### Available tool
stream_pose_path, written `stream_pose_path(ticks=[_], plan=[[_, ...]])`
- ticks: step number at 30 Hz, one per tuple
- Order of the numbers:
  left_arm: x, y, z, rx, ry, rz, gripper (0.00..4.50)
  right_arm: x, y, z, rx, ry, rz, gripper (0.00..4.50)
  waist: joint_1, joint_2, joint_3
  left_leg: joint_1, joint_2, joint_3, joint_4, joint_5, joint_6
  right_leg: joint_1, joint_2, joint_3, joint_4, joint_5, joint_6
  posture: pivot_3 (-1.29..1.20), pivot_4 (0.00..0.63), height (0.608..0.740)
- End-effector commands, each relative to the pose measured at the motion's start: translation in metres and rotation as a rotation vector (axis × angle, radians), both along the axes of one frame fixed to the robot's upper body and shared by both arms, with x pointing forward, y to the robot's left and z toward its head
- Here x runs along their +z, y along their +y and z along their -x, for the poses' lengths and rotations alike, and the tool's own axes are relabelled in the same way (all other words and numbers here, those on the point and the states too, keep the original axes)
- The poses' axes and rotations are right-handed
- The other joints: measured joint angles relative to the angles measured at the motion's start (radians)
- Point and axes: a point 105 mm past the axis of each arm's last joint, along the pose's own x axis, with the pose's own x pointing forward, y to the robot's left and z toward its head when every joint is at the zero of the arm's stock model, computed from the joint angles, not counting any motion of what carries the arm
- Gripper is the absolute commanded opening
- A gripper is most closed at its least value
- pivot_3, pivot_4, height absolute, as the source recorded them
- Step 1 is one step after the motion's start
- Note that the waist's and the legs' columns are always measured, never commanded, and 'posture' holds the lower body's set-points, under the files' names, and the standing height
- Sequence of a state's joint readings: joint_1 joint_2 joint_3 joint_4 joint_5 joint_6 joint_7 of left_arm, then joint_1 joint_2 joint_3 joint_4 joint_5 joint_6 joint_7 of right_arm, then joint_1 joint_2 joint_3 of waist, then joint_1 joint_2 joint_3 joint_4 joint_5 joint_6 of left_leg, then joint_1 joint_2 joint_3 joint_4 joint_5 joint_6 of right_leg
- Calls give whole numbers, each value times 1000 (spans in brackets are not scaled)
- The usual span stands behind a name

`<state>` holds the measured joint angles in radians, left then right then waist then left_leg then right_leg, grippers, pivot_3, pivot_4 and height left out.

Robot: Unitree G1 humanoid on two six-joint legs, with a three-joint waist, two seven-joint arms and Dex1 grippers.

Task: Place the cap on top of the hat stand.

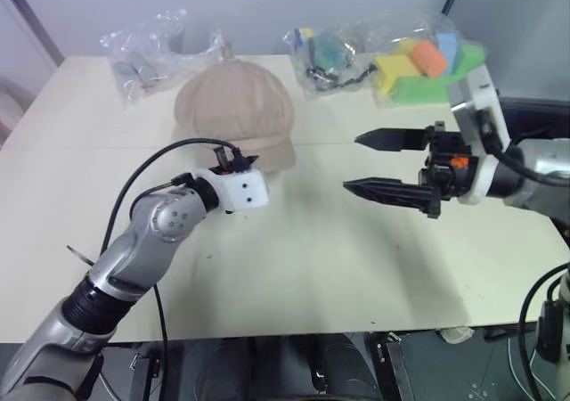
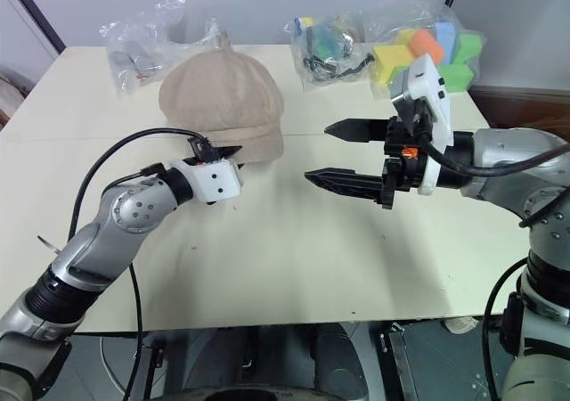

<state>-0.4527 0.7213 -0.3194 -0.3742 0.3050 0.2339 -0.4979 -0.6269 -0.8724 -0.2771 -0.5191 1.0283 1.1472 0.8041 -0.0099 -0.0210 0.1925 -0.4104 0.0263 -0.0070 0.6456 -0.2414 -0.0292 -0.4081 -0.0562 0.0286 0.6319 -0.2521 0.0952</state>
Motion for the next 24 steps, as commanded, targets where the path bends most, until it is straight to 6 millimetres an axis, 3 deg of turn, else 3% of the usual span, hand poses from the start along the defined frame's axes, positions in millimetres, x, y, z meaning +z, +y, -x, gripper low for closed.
stream_pose_path(ticks=[1, 8, 14, 19, 24], plan=[[1, 13, 9, -53, -28, -10, 36, 4, 2, 6, 22, -32, -2, 4500, -1, 1, 0, 0, 0, 0, 0, 0, 0, 0, 0, 0, 0, 0, 0, 0, 150, 740], [6, 51, 9, -176, -102, -51, 36, 1, 1, -1, 0, -27, -4, 4500, -1, 1, 0, 0, 1, 1, 0, 0, 0, -1, 0, 0, 0, -1, -1, 0, 150, 740], [-8, 80, 1, -250, -54, -143, 36, -2, 1, -5, -6, -35, 18, 4500, -2, 1, 0, 0, 2, 2, -1, 0, 0, -1, -1, 0, 0, -1, -2, 0, 150, 740], [-7, 80, -8, -265, -59, -136, 36, -3, 0, -7, -17, -48, 23, 4500, -2, 1, 0, 0, 2, 3, 0, 0, 0, -1, -1, 0, 0, 0, 0, 0, 150, 740], [-12, 79, -3, -274, -43, -118, 2048, -5, -2, -8, -25, -55, 27, 4500, -2, 1, 0, 0, 2, 3, 0, 0, 0, -1, 0, 0, 0, 1, 2, 0, 150, 740]])
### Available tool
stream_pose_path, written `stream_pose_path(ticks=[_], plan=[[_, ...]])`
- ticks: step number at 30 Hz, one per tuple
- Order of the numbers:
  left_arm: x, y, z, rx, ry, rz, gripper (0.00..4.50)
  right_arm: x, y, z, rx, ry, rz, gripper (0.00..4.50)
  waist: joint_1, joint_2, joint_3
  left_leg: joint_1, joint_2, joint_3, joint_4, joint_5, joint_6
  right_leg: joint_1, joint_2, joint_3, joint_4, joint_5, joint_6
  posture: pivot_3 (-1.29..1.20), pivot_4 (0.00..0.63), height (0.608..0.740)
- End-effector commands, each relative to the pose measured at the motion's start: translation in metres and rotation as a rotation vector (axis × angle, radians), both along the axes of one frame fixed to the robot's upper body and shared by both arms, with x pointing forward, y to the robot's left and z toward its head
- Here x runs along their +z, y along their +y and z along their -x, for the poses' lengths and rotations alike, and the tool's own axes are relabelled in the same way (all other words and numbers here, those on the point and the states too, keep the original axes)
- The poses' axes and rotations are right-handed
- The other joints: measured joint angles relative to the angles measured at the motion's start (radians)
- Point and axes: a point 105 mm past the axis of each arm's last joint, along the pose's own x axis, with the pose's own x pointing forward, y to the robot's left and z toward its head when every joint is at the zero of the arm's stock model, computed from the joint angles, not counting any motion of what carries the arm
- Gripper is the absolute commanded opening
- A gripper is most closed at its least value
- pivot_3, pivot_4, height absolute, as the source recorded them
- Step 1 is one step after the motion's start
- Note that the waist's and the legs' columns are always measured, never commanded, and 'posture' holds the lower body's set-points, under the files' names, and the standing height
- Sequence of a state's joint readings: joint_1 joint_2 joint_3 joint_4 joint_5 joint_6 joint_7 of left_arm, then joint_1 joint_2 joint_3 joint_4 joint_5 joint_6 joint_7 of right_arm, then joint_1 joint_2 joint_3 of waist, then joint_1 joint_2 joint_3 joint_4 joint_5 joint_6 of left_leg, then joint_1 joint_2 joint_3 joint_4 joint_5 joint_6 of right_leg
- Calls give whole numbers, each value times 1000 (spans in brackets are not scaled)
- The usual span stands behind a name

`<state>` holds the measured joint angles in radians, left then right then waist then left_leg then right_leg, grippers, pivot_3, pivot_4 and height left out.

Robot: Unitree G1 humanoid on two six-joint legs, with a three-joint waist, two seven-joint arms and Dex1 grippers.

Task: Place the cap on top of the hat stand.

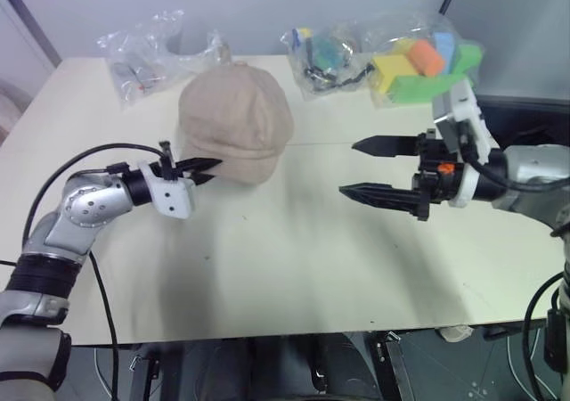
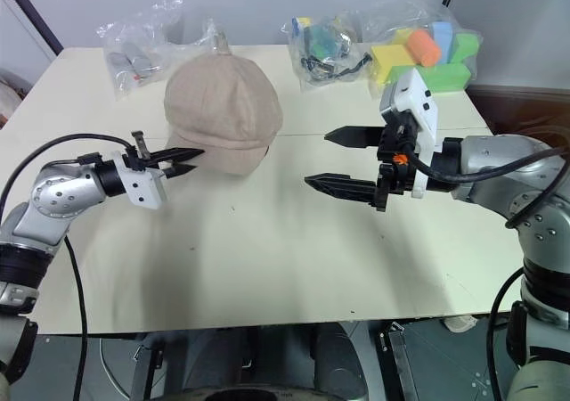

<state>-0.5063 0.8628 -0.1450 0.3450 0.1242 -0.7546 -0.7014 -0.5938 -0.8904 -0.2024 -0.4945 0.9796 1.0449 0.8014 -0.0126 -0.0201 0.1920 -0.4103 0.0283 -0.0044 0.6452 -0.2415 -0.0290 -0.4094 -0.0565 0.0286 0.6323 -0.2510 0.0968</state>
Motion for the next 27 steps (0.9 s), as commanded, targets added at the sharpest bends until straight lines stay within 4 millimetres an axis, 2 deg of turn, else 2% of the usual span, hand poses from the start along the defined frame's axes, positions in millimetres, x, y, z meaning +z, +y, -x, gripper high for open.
stream_pose_path(ticks=[1, 5, 10, 13, 16, 20, 22, 27], plan=[[4, 2, 5, 4, -16, 16, 2588, 5, -3, 0, -8, -45, 9, 4500, 0, 0, 0, 0, 0, 0, 0, 0, 0, 0, 0, 0, 0, 0, 0, 0, 150, 740], [6, 10, 14, 75, -4, 75, 4474, 2, -5, -4, -21, -48, 18, 4500, 0, 0, 0, 0, 2, 0, 0, 0, 0, 0, 0, 0, 0, 0, 0, 0, 150, 740], [15, 28, 36, 254, 194, 325, 4474, -5, -14, -13, -46, -38, 37, 4500, -3, 1, 0, 0, 3, 1, 0, 0, 0, -1, -1, 0, 0, 0, 0, 0, 150, 740], [21, 43, 54, 339, 397, 516, 4474, -10, -22, -22, -77, -24, 51, 4500, -2, 0, 0, 0, 3, 0, 0, 0, 0, 0, -1, 0, 0, -2, -3, 0, 150, 740], [41, 64, 87, 340, 725, 787, 4474, -11, -32, -31, -90, -9, 63, 4500, -6, 0, 2, 0, 3, 0, 0, 0, 0, -1, -1, 0, 0, -2, -3, 0, 150, 740], [86, 94, 110, 262, 869, 1009, 4474, -3, -43, -39, -76, 8, 62, 4500, -2, 2, 3, 0, 3, -1, 0, 0, 0, -1, 0, -1, 0, -2, -4, 0, 150, 740], [97, 105, 112, 292, 862, 1006, 4474, 4, -48, -44, -76, 18, 30, 4500, -3, 2, 3, 0, 2, 0, 0, 0, 0, -1, 0, -1, -1, -3, -4, 0, 150, 740], [90, 108, 114, 403, 898, 827, 4474, 15, -53, -58, -91, 31, -25, 4500, -5, 2, 3, 0, 0, 1, -1, 0, 0, -2, 0, 0, -1, -3, -5, 0, 150, 740]])
